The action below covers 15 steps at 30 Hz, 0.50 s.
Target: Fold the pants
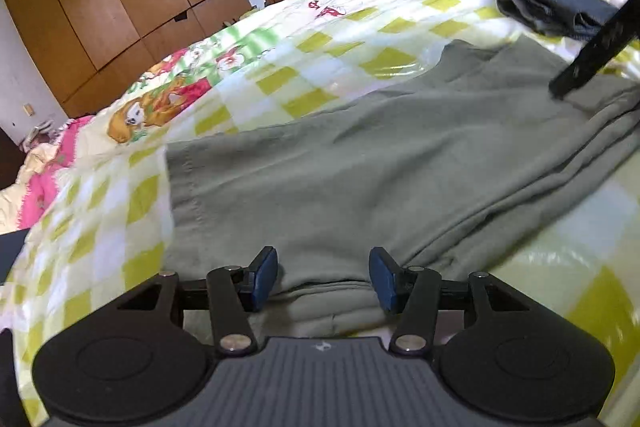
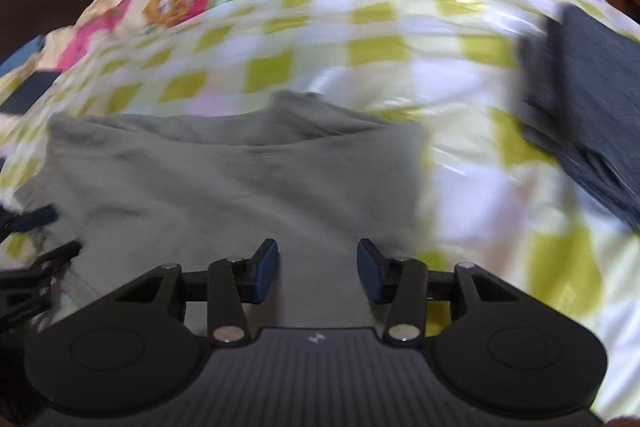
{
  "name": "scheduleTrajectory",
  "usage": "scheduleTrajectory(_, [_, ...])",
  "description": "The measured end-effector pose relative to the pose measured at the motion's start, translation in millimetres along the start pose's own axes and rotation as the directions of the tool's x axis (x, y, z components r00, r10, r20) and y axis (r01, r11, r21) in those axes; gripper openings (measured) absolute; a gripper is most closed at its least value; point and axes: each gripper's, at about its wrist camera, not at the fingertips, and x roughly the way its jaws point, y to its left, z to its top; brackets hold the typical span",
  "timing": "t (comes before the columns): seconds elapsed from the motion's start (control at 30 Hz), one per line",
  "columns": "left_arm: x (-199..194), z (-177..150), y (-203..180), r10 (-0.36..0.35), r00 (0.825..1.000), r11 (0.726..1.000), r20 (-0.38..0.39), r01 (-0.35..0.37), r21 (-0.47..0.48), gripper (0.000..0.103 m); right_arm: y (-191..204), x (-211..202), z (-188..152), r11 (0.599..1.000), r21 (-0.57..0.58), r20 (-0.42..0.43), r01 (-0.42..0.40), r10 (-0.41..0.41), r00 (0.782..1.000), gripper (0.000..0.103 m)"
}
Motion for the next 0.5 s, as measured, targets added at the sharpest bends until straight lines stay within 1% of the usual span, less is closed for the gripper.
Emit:
scheduleTrajectory(0.07, [-5.1,5.7,-1.8,0.024,1.000,1.000,-0.005,-0.023,0.015,0.064,-4.7,-16.9,2.6,0.999,0.049,0.071,-0.013,0.009,0.997,0.048])
scheduleTrajectory(0.1, [-8.1,10.0,-4.1,0.038,0.999,0.999,0.003,-0.038,0.019,0.064,-5.9,-24.5,2.5,0.998,0.066,0.101,-0.022,0.015,0.995,0.048])
scheduleTrajectory(0.17, [-13.1,18.7,-7.0,0.045,0.999,0.999,0.027,-0.045,0.018,0.064,-4.9,-35.9,-3.4,0.994,0.084,0.141,-0.064,0.052,0.989,0.050])
scheduleTrajectory(0.2, [-13.7,22.4,-8.9,0.042,0.999,0.999,0.035,-0.042,0.013,0.064,-1.9,-36.8,-7.0,0.994,0.074,0.128,-0.081,0.071,0.989,0.051])
scheduleTrajectory(0.23, [-13.7,24.7,-12.5,0.032,0.999,0.999,0.032,-0.033,0.016,0.064,2.8,-34.5,-12.7,0.996,0.054,0.095,-0.073,0.067,0.993,0.054])
scheduleTrajectory(0.3, [-6.8,21.1,-23.4,0.016,1.000,0.998,-0.003,-0.016,0.059,0.065,6.2,-20.5,-25.9,0.999,0.040,-0.001,-0.007,0.007,1.000,0.055])
scheduleTrajectory(0.33, [-2.8,16.9,-27.4,0.017,0.999,0.997,-0.031,-0.015,0.073,0.065,4.9,-13.8,-31.1,0.999,0.043,-0.035,0.006,-0.004,0.999,0.054])
scheduleTrajectory(0.37, [-1.5,12.8,-29.6,0.026,0.999,0.996,-0.045,-0.022,0.082,0.065,5.5,-14.6,-33.6,0.999,0.041,-0.032,0.015,-0.014,0.999,0.053])
scheduleTrajectory(0.4, [-4.2,11.6,-30.5,0.035,0.999,0.996,-0.041,-0.031,0.085,0.065,7.4,-19.7,-31.9,0.999,0.049,-0.018,0.023,-0.022,1.000,0.053])
scheduleTrajectory(0.43, [-10.7,12.0,-30.2,0.039,0.999,0.996,-0.035,-0.036,0.085,0.065,7.8,-26.5,-29.7,0.997,0.075,0.001,0.017,-0.017,1.000,0.056])
scheduleTrajectory(0.5, [-22.5,15.0,-27.2,0.043,0.999,0.997,-0.008,-0.043,0.070,0.065,8.0,-41.4,-27.6,0.994,0.108,0.049,-0.001,-0.004,0.999,0.056])
